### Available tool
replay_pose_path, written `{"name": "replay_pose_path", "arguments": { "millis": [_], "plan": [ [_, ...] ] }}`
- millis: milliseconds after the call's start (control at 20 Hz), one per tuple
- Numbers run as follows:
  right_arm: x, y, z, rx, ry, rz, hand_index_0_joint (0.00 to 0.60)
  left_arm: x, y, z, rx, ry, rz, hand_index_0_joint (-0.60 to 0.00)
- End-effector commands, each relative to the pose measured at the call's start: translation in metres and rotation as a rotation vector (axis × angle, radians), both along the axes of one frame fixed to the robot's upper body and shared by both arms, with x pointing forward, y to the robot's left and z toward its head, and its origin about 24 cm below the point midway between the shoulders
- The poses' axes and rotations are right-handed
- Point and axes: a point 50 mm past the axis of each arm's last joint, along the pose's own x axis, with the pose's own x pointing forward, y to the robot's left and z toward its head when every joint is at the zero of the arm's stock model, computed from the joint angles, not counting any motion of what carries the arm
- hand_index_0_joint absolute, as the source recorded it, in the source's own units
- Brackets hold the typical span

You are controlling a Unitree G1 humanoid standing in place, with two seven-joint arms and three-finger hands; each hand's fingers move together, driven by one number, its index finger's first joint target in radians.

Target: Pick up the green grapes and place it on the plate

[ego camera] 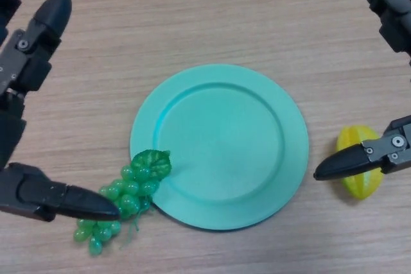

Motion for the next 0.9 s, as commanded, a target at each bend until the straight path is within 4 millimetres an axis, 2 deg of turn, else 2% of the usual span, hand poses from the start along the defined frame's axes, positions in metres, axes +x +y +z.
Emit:
{"name": "replay_pose_path", "arguments": {
  "millis": [50,550,900],
  "plan": [
    [-0.018,-0.008,0.028,0.018,-0.235,-0.039,0.000,-0.011,0.000,0.021,0.024,-0.158,0.031,0.000],
    [-0.015,0.000,0.024,0.001,-0.216,-0.015,0.000,-0.013,0.007,0.020,-0.005,-0.132,0.110,0.000],
    [-0.014,0.002,0.021,-0.006,-0.199,-0.001,0.000,-0.007,0.013,0.028,-0.001,-0.159,0.158,0.000]
  ]
}}
